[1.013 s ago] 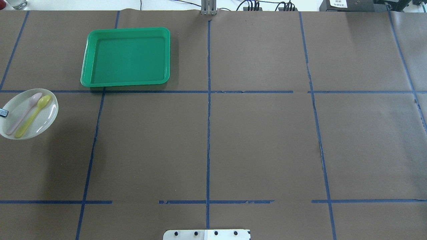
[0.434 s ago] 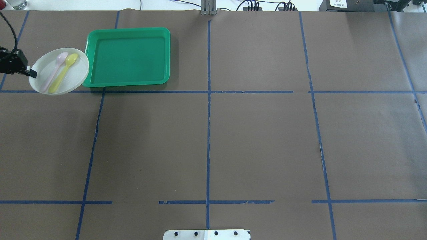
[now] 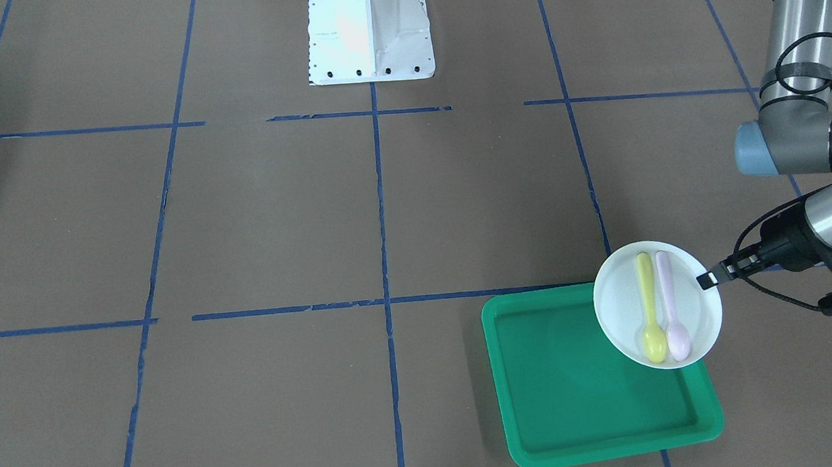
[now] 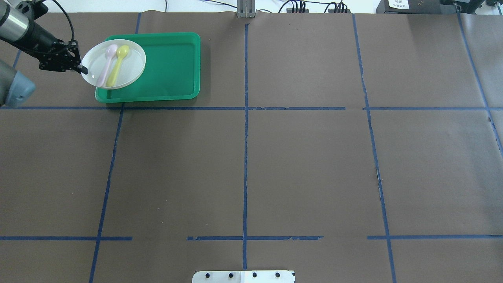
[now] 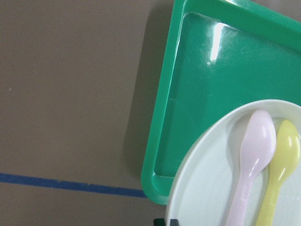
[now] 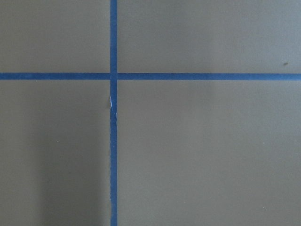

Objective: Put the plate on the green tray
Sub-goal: 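Carry the plate with the left gripper over the green tray and lower it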

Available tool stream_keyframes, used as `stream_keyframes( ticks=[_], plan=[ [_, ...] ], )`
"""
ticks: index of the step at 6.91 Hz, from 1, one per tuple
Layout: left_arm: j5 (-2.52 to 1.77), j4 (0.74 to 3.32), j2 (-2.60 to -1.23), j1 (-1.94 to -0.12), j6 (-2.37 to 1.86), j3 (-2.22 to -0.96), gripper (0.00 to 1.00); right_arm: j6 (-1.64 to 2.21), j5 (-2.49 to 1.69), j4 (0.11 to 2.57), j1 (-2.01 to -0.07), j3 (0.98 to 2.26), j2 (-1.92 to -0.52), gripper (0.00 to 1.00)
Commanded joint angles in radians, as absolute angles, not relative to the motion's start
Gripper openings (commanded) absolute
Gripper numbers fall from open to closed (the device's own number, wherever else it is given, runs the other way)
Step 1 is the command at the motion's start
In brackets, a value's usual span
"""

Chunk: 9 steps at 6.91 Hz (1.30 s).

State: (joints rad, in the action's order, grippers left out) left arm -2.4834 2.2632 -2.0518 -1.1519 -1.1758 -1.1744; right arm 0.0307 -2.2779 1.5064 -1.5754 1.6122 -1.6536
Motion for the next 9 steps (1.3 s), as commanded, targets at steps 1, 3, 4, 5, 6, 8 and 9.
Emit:
stream_keyframes(
  ticks=[1, 3, 4, 5, 6, 8, 9],
  plan=[
    [-2.327, 2.425, -2.139, -1.063, -1.441, -1.059, 0.0, 0.031, -2.278, 1.506, -1.575, 1.612, -1.654, 1.0],
    [-2.306, 2.503, -2.166, -1.043, -1.55, -0.985, 0.0, 0.029, -2.278, 1.506, -1.575, 1.612, -1.654, 1.0],
    [-2.275, 2.513, -2.178, -1.037, -1.568, -0.965, 0.0, 0.029, -2.278, 1.506, -1.575, 1.612, -1.654, 1.0],
    [-2.273, 2.52, -2.181, -1.034, -1.577, -0.956, 0.0, 0.031, -2.278, 1.506, -1.575, 1.612, -1.654, 1.0],
    [-2.273, 2.522, -2.18, -1.032, -1.578, -0.954, 0.0, 0.031, -2.278, 1.506, -1.575, 1.612, -1.654, 1.0],
    [-2.257, 2.609, -2.165, -1.02, -1.572, -0.954, 1.0, 0.031, -2.278, 1.506, -1.575, 1.612, -1.654, 1.0],
    [-2.256, 2.609, -2.164, -1.02, -1.575, -0.954, 1.0, 0.031, -2.278, 1.506, -1.575, 1.612, -1.654, 1.0]
  ],
)
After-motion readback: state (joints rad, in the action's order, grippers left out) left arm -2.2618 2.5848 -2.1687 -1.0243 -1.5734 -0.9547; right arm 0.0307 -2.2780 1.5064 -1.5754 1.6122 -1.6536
